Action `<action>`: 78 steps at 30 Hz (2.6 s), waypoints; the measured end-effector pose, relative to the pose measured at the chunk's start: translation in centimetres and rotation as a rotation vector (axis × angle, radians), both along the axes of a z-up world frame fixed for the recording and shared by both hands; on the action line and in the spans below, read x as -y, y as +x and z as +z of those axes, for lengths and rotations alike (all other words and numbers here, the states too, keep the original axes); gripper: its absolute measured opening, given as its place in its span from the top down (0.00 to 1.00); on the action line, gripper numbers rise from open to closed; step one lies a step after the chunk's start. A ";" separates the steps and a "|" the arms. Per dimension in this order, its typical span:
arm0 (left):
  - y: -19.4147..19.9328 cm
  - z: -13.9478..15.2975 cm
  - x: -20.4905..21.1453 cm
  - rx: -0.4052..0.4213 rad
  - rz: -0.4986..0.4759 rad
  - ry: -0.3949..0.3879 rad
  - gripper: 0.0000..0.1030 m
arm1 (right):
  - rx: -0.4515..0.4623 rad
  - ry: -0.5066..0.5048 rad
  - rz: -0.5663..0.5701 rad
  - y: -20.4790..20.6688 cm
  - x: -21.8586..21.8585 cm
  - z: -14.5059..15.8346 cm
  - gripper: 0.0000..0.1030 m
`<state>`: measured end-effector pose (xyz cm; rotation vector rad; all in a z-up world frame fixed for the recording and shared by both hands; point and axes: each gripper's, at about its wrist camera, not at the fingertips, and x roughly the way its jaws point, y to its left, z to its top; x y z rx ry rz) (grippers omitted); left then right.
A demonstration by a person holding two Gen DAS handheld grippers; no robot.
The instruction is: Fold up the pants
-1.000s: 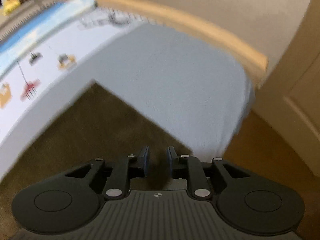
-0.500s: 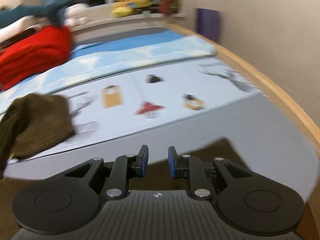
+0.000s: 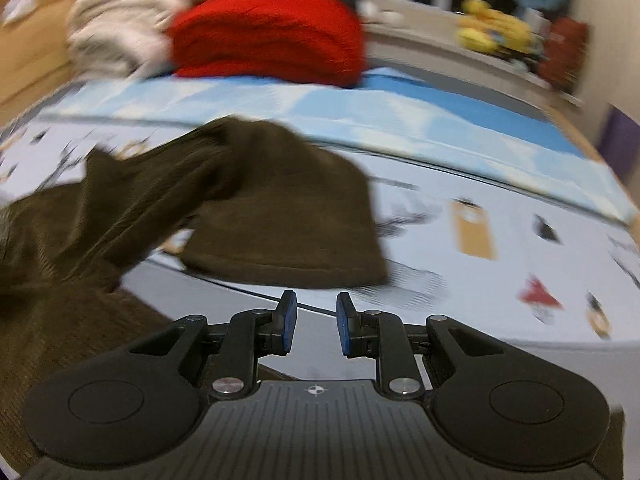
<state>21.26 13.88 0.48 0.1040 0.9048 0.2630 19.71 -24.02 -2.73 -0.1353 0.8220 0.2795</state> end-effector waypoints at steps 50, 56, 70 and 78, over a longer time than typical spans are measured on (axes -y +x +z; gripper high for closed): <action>8.8 -9.8 12.5 -0.207 -0.470 -0.282 0.92 | 0.088 0.355 -0.327 13.9 18.1 16.3 0.89; 3.6 -9.5 13.9 -0.329 -0.933 -0.253 0.81 | -0.027 0.239 -0.740 16.6 27.3 10.6 0.83; 7.6 -5.8 0.2 -0.130 -0.299 -0.249 0.46 | -0.195 0.498 -1.106 5.1 29.1 -11.1 0.68; 8.6 -8.7 -10.2 -0.304 0.158 -0.152 0.36 | -0.108 0.702 -1.138 6.4 30.7 -13.0 0.54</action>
